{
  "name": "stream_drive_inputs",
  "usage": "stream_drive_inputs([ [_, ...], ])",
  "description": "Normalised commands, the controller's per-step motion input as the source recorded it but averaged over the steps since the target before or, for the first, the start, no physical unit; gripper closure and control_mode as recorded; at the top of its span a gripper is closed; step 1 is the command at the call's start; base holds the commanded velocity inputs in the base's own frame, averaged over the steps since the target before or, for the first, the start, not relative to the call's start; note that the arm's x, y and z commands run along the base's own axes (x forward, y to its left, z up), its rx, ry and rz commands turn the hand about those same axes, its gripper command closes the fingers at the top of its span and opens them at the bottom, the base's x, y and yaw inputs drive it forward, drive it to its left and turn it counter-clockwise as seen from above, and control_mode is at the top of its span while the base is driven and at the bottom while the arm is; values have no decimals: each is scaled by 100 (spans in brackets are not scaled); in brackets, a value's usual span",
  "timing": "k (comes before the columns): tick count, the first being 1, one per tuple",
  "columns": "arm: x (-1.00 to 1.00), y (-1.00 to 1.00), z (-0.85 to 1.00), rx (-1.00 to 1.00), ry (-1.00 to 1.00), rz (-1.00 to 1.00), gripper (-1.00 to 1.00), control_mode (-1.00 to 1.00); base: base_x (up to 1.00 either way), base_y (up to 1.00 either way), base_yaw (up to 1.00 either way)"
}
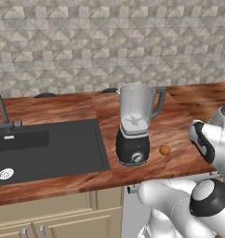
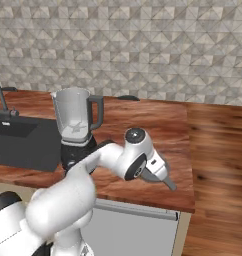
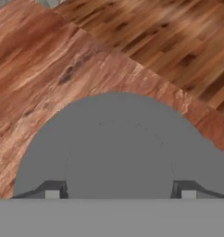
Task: Open the blender lid, put the tangerine in the blender, close the lid, and start the blender.
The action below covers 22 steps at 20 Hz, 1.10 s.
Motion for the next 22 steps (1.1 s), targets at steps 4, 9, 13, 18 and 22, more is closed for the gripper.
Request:
stream_drive_inputs([
  [4, 31, -30, -67, 3, 20, 0, 100, -100, 0, 0, 0],
  [9, 8, -45, -52, 7, 10, 0, 100, -100, 0, 0, 0],
  [13, 1, -28, -26, 3, -2, 0, 100, -100, 0, 0, 0],
  [18, 35, 0, -1, 0, -5, 0, 100, -100, 0, 0, 0],
  [22, 47, 0, -8, 0, -1, 0, 100, -100, 0, 0, 0],
])
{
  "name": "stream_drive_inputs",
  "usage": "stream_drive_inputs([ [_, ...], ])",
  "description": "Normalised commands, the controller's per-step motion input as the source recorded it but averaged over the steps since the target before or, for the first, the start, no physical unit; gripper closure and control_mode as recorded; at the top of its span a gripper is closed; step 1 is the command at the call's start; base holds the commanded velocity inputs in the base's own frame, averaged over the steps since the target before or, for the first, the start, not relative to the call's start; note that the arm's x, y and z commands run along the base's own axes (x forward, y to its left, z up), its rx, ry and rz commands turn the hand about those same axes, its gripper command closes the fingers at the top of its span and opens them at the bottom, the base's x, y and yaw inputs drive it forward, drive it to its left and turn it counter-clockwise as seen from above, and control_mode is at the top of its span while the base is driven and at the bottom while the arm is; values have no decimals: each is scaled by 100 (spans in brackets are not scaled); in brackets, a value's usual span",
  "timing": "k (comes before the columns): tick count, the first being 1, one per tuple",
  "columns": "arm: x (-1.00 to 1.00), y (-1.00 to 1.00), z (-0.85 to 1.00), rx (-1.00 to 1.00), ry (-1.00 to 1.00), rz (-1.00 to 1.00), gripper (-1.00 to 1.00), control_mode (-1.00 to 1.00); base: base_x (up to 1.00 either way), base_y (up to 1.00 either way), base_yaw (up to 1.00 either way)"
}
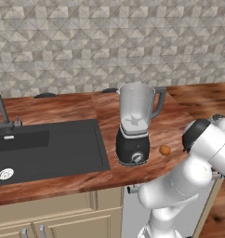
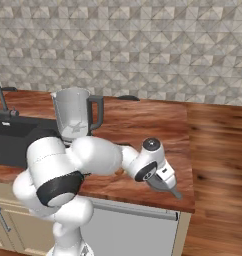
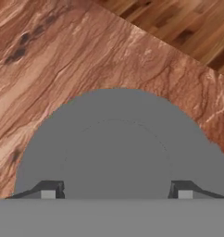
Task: Open the blender lid, put the tangerine in the blender, close the lid, and start the blender.
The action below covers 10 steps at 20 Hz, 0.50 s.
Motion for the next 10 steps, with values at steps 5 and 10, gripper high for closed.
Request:
stream_drive_inputs([
  [5, 40, 0, -22, 0, -1, 0, 100, -100, 0, 0, 0],
  [10, 7, 0, -19, 0, 0, 0, -100, -100, 0, 0, 0],
])
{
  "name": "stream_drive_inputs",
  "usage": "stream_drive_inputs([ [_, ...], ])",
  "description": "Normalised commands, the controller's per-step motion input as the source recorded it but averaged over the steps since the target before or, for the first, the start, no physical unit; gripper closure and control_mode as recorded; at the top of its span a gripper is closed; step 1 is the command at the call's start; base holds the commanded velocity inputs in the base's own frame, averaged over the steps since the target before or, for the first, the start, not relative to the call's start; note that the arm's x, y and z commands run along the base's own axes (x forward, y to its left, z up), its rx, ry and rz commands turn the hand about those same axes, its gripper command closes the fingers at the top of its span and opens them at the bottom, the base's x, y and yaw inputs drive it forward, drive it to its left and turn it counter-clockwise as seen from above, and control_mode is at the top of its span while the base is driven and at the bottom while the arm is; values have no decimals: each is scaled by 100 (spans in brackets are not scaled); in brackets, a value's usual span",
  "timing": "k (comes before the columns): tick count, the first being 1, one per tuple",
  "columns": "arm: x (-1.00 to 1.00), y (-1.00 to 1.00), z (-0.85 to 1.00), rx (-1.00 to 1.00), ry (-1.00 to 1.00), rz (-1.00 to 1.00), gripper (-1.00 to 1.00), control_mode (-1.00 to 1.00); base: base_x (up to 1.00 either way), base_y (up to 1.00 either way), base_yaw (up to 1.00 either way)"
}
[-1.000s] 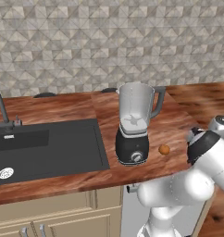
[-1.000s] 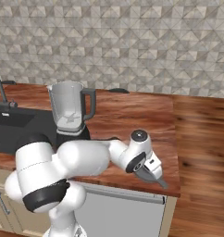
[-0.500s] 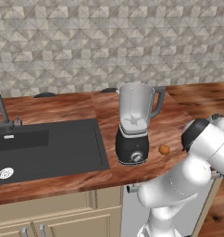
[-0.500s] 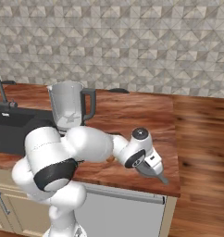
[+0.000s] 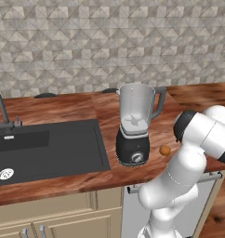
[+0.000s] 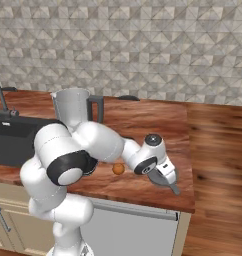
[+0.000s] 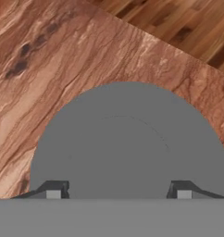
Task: Open the blender lid, put the tangerine in the blender, close the lid, and start the blender.
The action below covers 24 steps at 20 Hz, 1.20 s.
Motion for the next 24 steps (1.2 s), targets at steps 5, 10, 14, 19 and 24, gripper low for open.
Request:
stream_drive_inputs([
  [5, 0, 5, 0, 0, 0, 0, -100, -100, 0, 0, 0],
  [10, 0, 20, 15, -1, 0, 3, -100, -100, 0, 0, 0],
  [14, -8, 9, 37, -7, -4, 0, -100, -100, 0, 0, 0],
  [19, -27, 2, 56, -11, -15, 0, -100, -100, 0, 0, 0],
  [24, -20, 18, 23, -9, -8, 0, -100, -100, 0, 0, 0],
])
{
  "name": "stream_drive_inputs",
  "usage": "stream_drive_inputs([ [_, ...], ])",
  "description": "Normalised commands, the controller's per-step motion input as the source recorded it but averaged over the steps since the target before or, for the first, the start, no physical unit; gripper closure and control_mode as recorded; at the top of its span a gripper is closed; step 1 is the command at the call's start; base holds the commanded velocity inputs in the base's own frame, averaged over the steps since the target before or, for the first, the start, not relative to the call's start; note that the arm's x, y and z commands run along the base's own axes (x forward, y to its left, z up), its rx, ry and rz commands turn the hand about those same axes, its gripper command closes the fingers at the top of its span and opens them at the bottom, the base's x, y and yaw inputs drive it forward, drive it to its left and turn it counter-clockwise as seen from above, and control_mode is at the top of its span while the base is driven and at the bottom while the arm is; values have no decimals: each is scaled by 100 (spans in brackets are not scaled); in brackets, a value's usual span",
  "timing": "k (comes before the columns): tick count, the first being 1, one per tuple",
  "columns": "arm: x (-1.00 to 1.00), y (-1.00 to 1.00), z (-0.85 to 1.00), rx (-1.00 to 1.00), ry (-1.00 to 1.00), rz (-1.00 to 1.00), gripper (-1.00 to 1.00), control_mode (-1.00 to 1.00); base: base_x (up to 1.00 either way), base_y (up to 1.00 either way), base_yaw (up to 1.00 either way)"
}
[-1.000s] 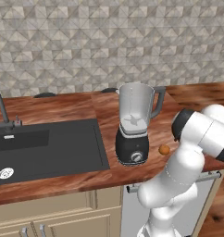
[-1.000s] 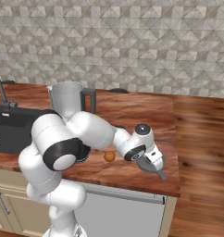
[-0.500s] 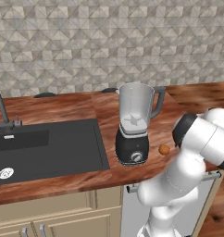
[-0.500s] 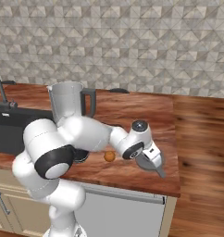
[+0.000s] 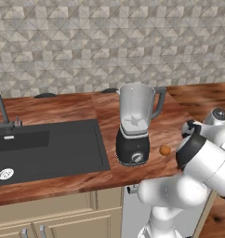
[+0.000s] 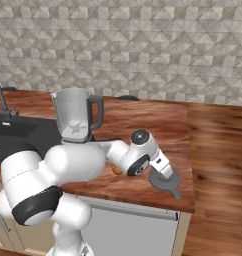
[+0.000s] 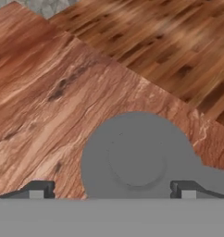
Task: Open the blender lid, put the tangerine in the blender, close the lid, and start the blender.
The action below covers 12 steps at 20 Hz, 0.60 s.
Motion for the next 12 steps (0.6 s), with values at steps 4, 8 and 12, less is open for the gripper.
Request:
stream_drive_inputs([
  [4, -1, 26, 2, -2, 0, 0, -100, -100, 0, 0, 0],
  [8, -14, 40, 6, 0, 0, 7, -100, -100, 0, 0, 0],
  [12, -22, 37, 7, 0, 0, 15, -100, -100, 0, 0, 0],
])
